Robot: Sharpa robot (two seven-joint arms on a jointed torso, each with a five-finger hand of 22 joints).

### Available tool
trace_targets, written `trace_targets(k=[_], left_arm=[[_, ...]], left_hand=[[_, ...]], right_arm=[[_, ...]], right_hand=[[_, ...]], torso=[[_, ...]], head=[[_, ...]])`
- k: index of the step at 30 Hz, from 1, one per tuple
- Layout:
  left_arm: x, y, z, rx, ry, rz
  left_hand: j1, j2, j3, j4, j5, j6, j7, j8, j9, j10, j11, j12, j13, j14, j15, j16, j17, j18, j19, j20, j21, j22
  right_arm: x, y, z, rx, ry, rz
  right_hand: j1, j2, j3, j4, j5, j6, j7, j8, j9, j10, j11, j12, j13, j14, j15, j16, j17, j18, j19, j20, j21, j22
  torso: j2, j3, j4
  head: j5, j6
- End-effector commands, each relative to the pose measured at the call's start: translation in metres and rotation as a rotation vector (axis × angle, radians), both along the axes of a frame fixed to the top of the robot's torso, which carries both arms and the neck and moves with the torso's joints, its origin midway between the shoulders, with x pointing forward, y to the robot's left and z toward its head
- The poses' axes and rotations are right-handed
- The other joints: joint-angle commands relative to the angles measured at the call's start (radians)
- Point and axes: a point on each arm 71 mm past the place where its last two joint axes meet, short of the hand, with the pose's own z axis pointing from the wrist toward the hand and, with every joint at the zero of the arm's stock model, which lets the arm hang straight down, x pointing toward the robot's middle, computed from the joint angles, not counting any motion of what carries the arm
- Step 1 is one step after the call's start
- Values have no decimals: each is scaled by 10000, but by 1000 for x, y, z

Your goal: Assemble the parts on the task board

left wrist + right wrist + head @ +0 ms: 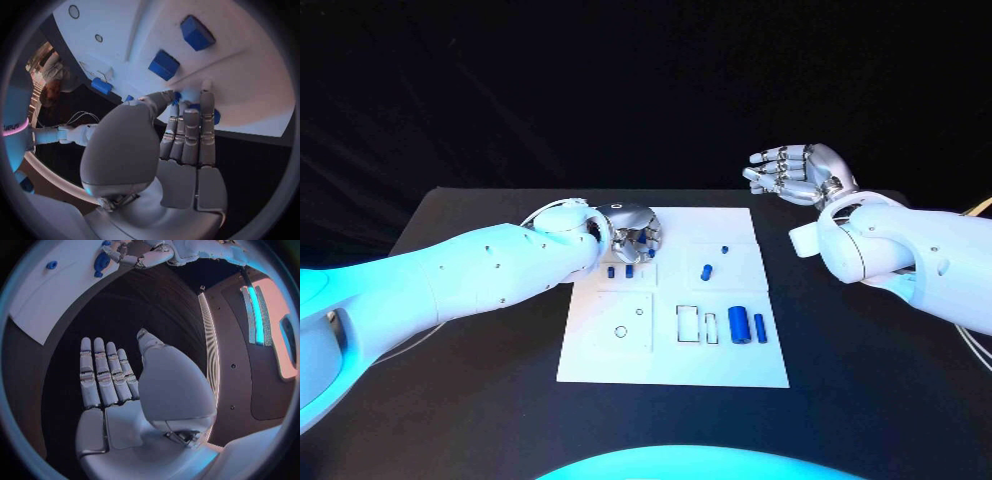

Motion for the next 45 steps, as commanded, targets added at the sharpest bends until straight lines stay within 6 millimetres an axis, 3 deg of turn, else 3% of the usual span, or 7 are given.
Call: trace_targets(k=[1,19,39,45], left_arm=[[-1,-3,-1,3,45,-92],[-2,-3,-7,234,407,-69],[-1,-4,-10,475,607,-26],[-1,-4,-9,372,488,-63]], left_hand=[[-59,164,185,-95,-45,122,21,-248,-96,225,-63,-132,-121,180,-10,303,277,114,-32,-3,225,161],[-132,228,305,-204,-63,279,-15,-350,-187,551,-129,-223,-205,503,-57,719,669,37,207,-33,690,685],[-1,500,505,-592,-77,677,-78,-438,-260,1130,-282,-360,-254,1087,-198,1277,1263,-92,622,-135,1452,1540],[-15,611,527,-766,-89,937,-134,-478,-265,1579,-398,-403,-221,1509,-291,1565,1752,-193,980,-185,1899,2095]], right_arm=[[0,2,0,-3,-17,73],[-1,3,0,0,-18,120],[-1,3,0,0,-20,133],[-1,3,0,3,-29,141]], right_hand=[[-85,278,-344,-73,68,86,589,-185,-63,194,-25,-109,-90,1,7,-189,-85,141,-138,-28,-40,-56],[-85,278,-344,-73,68,86,589,-185,-63,194,-25,-109,-90,1,7,-189,-85,141,-138,-28,-40,-56],[-85,278,-344,-73,68,86,589,-185,-63,194,-25,-109,-90,1,7,-189,-85,141,-138,-28,-40,-56],[-93,297,-349,-77,67,111,586,-207,-73,210,-28,-127,-89,21,4,-200,-122,142,-127,-29,-36,-106]], torso=[[9,0,-5],[-15,6,0],[-19,1,9],[-22,1,7]], head=[[-12,-19],[-18,-105],[-57,-106],[-48,-106]])
